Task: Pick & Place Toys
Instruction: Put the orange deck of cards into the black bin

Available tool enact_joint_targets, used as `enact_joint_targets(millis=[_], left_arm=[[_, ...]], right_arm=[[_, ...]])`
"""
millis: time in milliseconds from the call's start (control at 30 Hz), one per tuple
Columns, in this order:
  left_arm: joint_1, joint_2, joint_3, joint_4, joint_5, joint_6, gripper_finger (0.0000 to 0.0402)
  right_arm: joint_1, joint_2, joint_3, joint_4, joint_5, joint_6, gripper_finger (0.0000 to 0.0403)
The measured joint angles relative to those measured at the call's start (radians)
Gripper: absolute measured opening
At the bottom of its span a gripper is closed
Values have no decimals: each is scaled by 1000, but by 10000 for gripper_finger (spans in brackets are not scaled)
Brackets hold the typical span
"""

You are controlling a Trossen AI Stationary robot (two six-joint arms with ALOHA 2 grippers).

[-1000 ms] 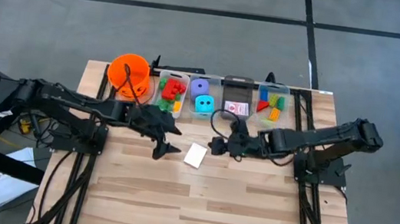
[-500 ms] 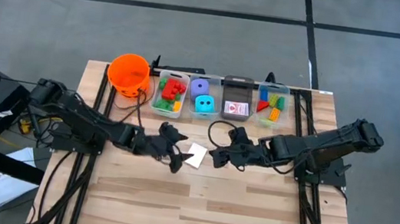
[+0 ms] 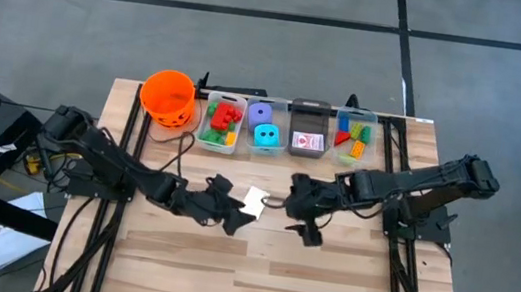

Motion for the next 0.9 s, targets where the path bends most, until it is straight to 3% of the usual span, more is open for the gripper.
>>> enact_joint_targets(millis=[133,233,467,700,900], left_arm=[[-10,-62,0,1,27,-99,343],[-21,-131,0,-18,-2,-96,343],[-40,-357,1,-168,-101,-88,343],[-73,-543,0,-161,-190,101,343],[-71,-616,-2,-154,-280,284,343]], right_arm=[[-17,0,0,7,0,-356,283],[-57,33,1,63,-29,-440,283],[-153,145,-5,141,-223,-520,283],[-171,323,64,125,-253,-800,283],[-186,453,173,138,-201,-804,283]])
